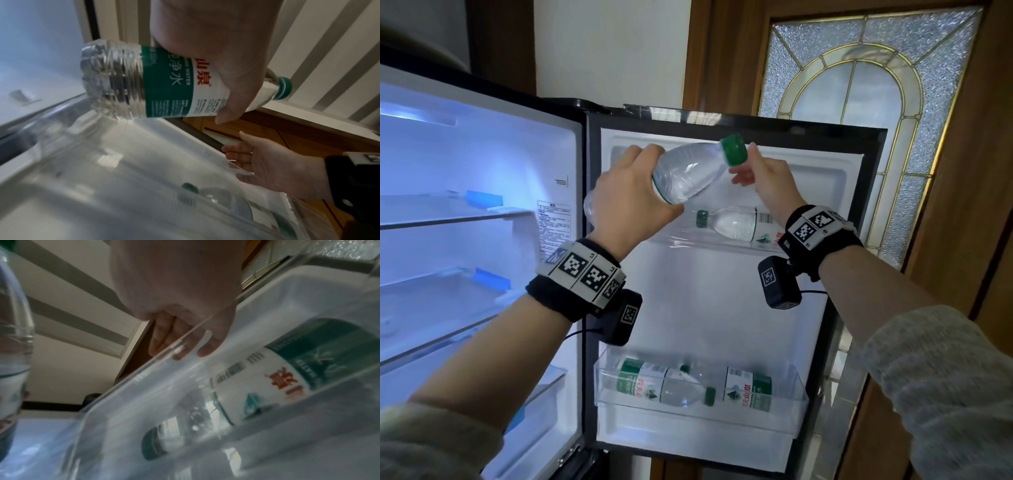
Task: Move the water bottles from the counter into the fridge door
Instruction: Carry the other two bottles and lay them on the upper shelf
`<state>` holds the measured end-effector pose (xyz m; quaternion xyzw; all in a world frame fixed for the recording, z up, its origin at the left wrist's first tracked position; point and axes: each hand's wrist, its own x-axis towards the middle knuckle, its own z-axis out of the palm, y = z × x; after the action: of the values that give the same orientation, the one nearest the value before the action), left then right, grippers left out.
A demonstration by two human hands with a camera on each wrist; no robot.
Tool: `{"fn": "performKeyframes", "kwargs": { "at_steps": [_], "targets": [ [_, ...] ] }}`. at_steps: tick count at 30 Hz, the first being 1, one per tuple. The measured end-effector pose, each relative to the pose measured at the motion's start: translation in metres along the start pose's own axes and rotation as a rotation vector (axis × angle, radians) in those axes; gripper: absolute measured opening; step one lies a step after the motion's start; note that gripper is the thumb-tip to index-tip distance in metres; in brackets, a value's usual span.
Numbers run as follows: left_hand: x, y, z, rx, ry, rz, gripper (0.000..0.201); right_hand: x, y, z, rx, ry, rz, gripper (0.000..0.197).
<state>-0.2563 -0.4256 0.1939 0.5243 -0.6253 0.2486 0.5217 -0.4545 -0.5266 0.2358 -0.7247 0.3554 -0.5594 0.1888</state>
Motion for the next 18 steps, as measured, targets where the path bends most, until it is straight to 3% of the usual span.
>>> {"fn": "performKeyframes", "kwargs": {
  "at_steps": [5, 10, 14, 16, 18],
  "targets": [
    [0.022, -0.01, 0.011, 0.216, 0.112, 0.175, 0.053, -0.004, -0.029, 0.007, 0.276, -0.092, 0.063, 0.07],
    [0.038, -0.02, 0.023, 0.245, 0.058, 0.164, 0.051, -0.009, -0.045, 0.002, 0.328, -0.203, 0.204, 0.077],
    [0.041, -0.029, 0.033, 0.226, 0.016, 0.151, 0.051, -0.014, -0.044, 0.001, 0.08, -0.34, 0.107, 0.052],
    [0.039, -0.032, 0.038, 0.21, 0.01, 0.142, 0.051, -0.014, -0.04, 0.004, -0.019, -0.352, 0.024, 0.034],
    [0.038, -0.034, 0.04, 0.18, -0.009, 0.125, 0.055, -0.012, -0.037, 0.008, -0.028, -0.309, -0.003, 0.028]
  ]
}}
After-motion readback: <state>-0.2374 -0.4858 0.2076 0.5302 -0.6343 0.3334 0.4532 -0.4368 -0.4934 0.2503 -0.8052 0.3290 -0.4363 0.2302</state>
